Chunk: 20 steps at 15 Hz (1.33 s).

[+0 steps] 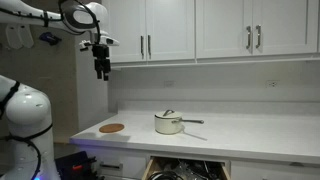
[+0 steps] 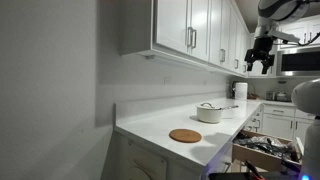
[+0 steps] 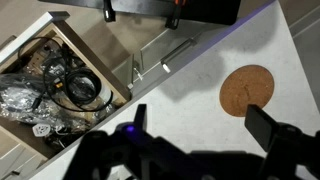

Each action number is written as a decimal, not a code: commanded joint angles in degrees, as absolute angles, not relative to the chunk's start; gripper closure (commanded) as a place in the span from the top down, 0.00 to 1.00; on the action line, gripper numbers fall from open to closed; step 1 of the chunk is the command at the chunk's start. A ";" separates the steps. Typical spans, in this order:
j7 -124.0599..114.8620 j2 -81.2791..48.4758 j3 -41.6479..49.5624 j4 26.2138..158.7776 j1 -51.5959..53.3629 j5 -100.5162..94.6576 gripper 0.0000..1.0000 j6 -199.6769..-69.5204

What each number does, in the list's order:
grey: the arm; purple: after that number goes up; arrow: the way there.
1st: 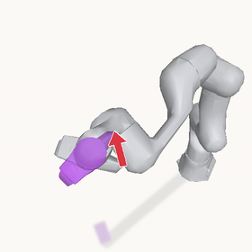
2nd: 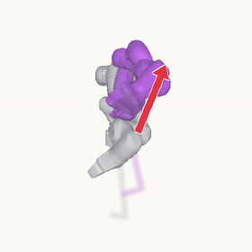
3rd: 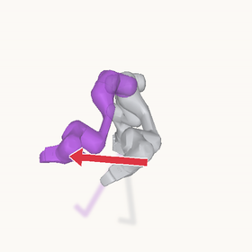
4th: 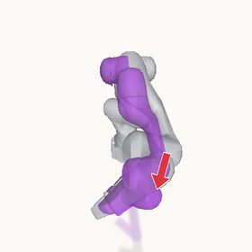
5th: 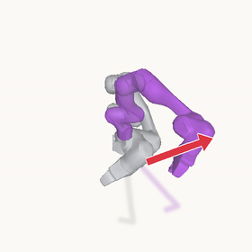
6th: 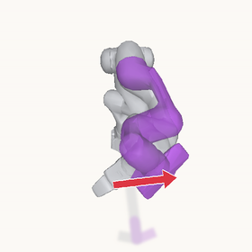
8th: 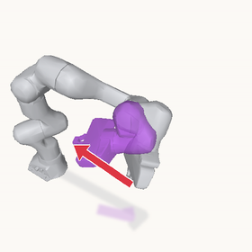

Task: Take the lid from the pot and put it on the brown pot mat

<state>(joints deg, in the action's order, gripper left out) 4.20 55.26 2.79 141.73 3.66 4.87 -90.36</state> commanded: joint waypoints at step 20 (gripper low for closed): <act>17.16 46.00 6.31 146.49 3.78 -3.19 1.00 -109.17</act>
